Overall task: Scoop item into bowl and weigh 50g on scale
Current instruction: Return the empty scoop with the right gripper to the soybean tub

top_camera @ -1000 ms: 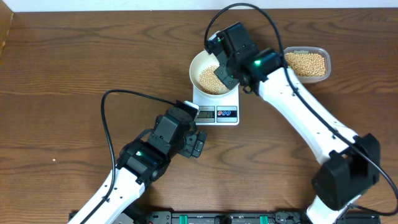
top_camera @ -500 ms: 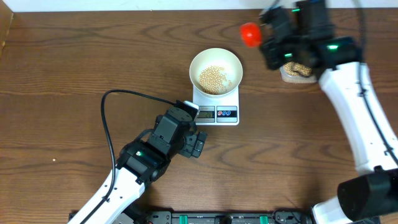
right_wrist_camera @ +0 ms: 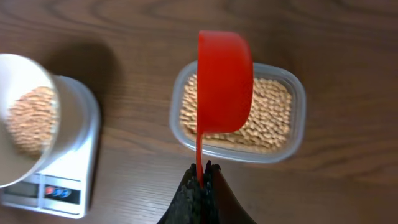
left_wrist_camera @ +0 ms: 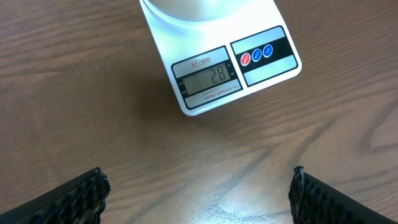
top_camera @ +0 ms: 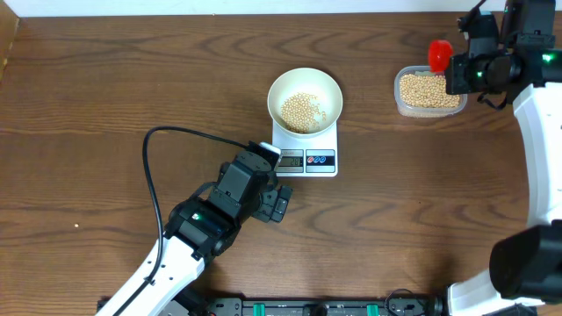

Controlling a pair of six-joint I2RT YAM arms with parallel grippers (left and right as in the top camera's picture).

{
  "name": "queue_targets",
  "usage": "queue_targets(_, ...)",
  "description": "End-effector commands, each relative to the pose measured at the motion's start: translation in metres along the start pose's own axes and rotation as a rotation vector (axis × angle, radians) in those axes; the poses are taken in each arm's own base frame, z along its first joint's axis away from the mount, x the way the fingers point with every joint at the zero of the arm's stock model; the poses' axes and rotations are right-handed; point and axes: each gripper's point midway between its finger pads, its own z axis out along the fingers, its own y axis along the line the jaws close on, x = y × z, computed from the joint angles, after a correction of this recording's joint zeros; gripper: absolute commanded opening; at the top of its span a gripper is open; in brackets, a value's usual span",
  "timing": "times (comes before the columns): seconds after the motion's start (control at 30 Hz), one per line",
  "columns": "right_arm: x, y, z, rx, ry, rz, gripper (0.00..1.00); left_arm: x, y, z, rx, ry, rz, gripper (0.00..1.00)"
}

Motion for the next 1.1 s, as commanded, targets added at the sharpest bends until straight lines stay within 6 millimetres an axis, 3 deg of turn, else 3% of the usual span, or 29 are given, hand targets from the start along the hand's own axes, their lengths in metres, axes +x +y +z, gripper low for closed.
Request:
queue_targets(0.0,0.007,-0.018,0.019,0.075,0.054,0.021,0.01,-0.003,0.000,-0.001,-0.006,-0.008,0.004,0.95)
queue_targets(0.1,0.016,-0.023,0.039,0.086,0.107,0.027,0.01,-0.003,0.000,-0.001,-0.006,-0.008,0.004,0.95)
queue_targets(0.27,0.023,-0.028,0.053,0.093,0.142,0.031,0.01,-0.003,0.000,-0.001,-0.006,-0.008,0.004,0.95)
queue_targets(0.5,0.030,-0.041,0.060,0.162,0.180,0.029,0.01,-0.003,0.000,-0.001,-0.006,-0.008,0.004,0.95)
queue_targets(1.07,0.050,-0.046,0.085,0.165,0.266,0.038,0.01,-0.003,0.000,-0.001,-0.006,-0.008,0.004,0.95)
